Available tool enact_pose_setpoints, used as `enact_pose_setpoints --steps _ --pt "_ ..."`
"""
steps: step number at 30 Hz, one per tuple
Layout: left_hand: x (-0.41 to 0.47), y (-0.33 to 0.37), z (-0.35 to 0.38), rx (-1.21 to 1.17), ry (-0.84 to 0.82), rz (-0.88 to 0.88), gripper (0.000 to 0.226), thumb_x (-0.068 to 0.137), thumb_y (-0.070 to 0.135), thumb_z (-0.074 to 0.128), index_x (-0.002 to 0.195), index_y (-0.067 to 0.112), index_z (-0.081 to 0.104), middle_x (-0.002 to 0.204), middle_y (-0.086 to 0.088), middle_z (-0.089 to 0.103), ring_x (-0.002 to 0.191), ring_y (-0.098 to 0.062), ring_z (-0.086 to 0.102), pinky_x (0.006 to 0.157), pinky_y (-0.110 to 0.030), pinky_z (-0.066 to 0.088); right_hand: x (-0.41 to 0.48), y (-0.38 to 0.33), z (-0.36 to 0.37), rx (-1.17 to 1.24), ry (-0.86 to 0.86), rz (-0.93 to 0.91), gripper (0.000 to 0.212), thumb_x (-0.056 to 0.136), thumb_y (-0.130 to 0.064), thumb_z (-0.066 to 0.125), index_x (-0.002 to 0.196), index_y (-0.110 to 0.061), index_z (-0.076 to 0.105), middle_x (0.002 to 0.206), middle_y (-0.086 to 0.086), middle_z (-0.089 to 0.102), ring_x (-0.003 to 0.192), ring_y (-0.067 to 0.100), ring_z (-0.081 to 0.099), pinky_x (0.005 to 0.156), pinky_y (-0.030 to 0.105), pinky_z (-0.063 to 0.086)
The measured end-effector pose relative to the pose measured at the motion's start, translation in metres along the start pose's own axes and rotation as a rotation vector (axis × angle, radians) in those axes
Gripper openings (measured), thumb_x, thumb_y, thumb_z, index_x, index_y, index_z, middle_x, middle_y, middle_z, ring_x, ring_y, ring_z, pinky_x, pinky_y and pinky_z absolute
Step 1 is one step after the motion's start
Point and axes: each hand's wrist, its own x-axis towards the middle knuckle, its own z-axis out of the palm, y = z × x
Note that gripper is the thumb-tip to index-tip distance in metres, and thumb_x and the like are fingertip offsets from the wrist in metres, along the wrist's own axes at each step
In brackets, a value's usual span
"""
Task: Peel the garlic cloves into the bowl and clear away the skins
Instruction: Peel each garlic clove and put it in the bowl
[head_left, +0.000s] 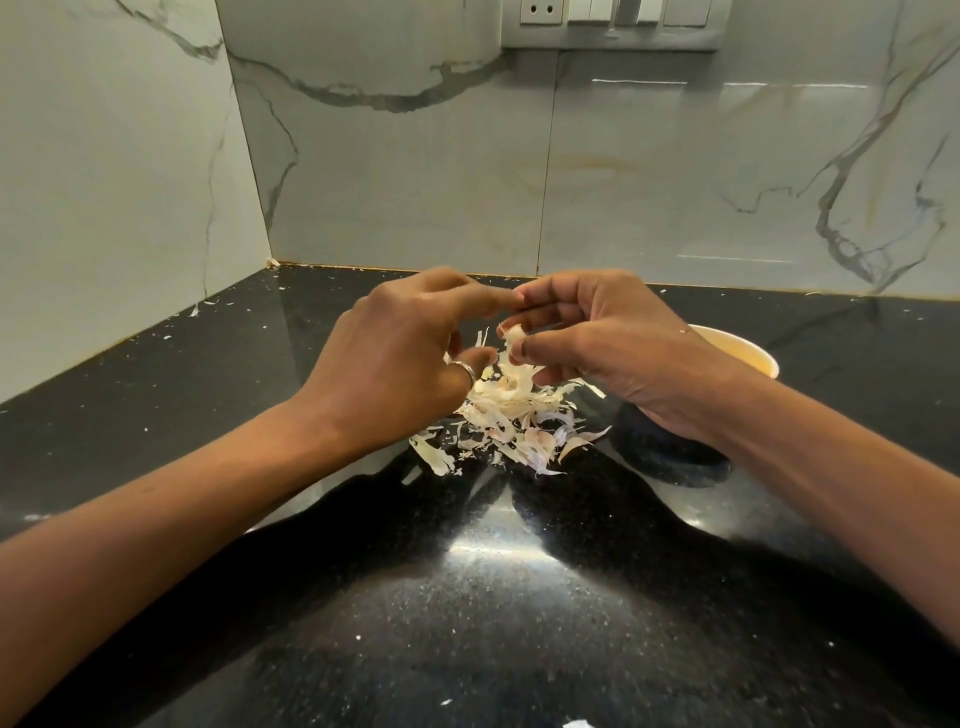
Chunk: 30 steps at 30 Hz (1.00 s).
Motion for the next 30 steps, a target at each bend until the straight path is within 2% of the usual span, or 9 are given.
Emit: enact_pose_setpoints --steps 4,9,12,15,17,21,23,27,30 --pt "-0.0007 -0.0007 0.0017 -0.008 -0.014 0.019 0.032 0.086 0.035 0.067 0.117 0.03 0.073 0.105 0.015 0.067 0.072 -0.005 0.063 0.066 -0.04 0.057 -0.0014 -0.002 0.0006 -0.007 -0.022 0.014 0.034 0.086 0.006 0.075 0.117 -0.007 0.068 0.101 0.012 0.077 0.084 0.017 0.074 0.073 0.033 0.062" --pt "0.0 -0.0042 0.0023 -0.007 0.002 -0.002 0.012 0.088 0.032 0.069 0.098 0.029 0.075 0.09 0.016 0.067 0.072 -0.006 0.062 0.064 -0.04 0.056 0.0005 -0.0005 0.0011 -0.011 -0.023 0.026 0.038 0.085 0.004 0.077 0.12 -0.007 0.067 0.103 0.014 0.076 0.09 0.024 0.076 0.077 0.039 0.063" --pt "-0.0002 -0.0024 0.0012 0.001 0.003 -0.022 0.014 0.088 0.035 0.064 0.095 0.029 0.074 0.088 0.015 0.067 0.072 -0.01 0.063 0.064 -0.041 0.055 0.0007 0.0004 0.0011 0.0 -0.02 0.027 0.036 0.085 0.003 0.078 0.118 -0.006 0.067 0.101 0.015 0.076 0.082 0.018 0.074 0.076 0.039 0.063" --pt "0.0002 -0.0024 -0.0001 0.009 0.002 -0.037 0.013 0.088 0.033 0.065 0.094 0.028 0.074 0.088 0.013 0.067 0.074 -0.012 0.062 0.065 -0.041 0.055 0.001 0.001 0.0009 0.003 -0.011 0.029 0.035 0.085 0.001 0.078 0.118 -0.005 0.068 0.1 0.015 0.076 0.078 0.014 0.072 0.07 0.032 0.064" --pt "0.0003 -0.0023 -0.001 0.015 0.003 -0.045 0.007 0.089 0.028 0.069 0.093 0.027 0.074 0.088 0.013 0.068 0.074 -0.011 0.062 0.065 -0.041 0.055 0.0014 0.0015 0.0 0.012 -0.001 0.031 0.034 0.086 0.002 0.078 0.117 -0.005 0.067 0.1 0.014 0.075 0.078 0.012 0.073 0.069 0.027 0.061" --pt "0.0005 -0.0025 -0.001 0.044 0.002 -0.069 0.005 0.088 0.023 0.072 0.089 0.027 0.074 0.084 0.012 0.067 0.072 -0.012 0.06 0.067 -0.039 0.054 0.0031 0.0023 -0.0024 0.036 0.036 0.033 0.033 0.086 0.005 0.076 0.117 -0.004 0.067 0.105 0.017 0.074 0.082 0.014 0.072 0.071 0.027 0.062" --pt "0.0008 -0.0025 -0.0007 0.049 0.004 -0.083 0.006 0.086 0.03 0.069 0.086 0.026 0.073 0.08 0.012 0.067 0.07 -0.013 0.059 0.067 -0.039 0.054 0.0037 0.0026 -0.0028 0.038 0.049 0.034 0.032 0.087 0.006 0.075 0.116 -0.004 0.067 0.107 0.018 0.074 0.083 0.014 0.072 0.072 0.027 0.061" --pt "0.0004 0.0008 0.0003 0.082 -0.016 -0.107 0.034 0.083 0.054 0.06 0.073 0.023 0.07 0.067 0.013 0.061 0.063 -0.015 0.058 0.063 -0.036 0.053 0.0041 0.0036 -0.0027 0.033 0.048 0.033 0.032 0.087 0.006 0.075 0.116 -0.004 0.068 0.108 0.02 0.073 0.088 0.019 0.073 0.075 0.028 0.061" --pt "0.0001 0.0023 -0.001 0.093 -0.033 -0.103 0.021 0.081 0.046 0.062 0.082 0.027 0.071 0.077 0.018 0.059 0.067 -0.013 0.058 0.066 -0.038 0.055 0.0033 0.0026 -0.0024 0.047 0.047 0.034 0.03 0.088 0.006 0.074 0.116 -0.002 0.068 0.11 0.022 0.072 0.09 0.021 0.073 0.079 0.029 0.062"
